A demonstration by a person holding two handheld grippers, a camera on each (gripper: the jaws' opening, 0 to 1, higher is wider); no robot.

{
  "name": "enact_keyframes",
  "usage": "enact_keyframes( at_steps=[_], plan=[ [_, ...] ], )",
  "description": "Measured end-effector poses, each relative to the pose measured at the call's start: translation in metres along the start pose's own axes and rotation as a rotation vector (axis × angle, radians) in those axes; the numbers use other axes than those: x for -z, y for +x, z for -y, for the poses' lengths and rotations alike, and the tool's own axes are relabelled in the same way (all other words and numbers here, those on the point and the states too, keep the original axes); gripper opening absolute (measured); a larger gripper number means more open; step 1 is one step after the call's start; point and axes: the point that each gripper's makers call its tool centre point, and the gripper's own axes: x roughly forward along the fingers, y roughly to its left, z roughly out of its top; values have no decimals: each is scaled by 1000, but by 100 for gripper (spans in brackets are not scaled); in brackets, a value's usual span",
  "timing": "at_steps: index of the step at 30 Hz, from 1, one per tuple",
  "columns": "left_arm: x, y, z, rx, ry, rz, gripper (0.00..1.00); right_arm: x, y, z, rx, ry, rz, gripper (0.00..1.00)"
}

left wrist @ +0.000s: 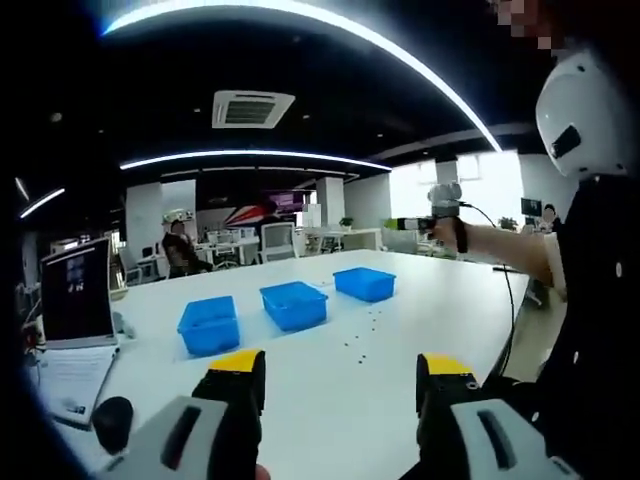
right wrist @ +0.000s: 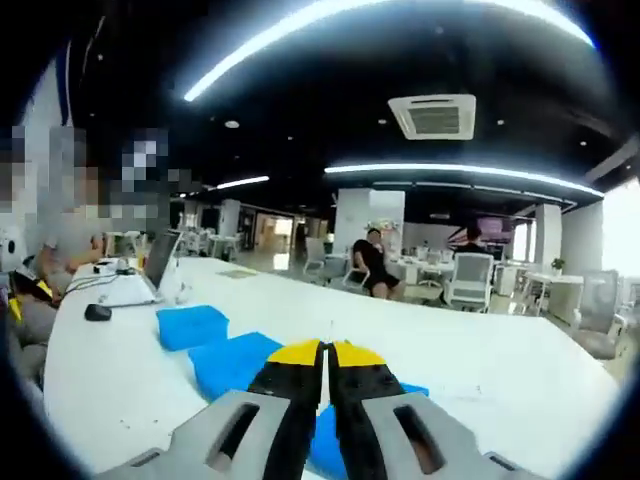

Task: Pick up the resistors one by one and place each resistor into its matching bin, sorting the parts by color and model until every resistor is separated into the correct bin for its type

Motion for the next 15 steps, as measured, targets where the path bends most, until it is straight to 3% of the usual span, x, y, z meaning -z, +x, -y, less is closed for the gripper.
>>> enact_keyframes(
  at_steps=[5, 12, 15],
  plan=[
    [-1, -3, 0, -6, 4, 1, 62, 11, 25, 21, 30, -1, -49, 6],
    [1, -4, 3, -8, 8, -3, 62, 25, 38, 33, 40, 17, -91, 6],
    [1, -3, 8, 2, 17, -8, 62, 22, 37, 32, 39, 17, -81, 16]
  ],
)
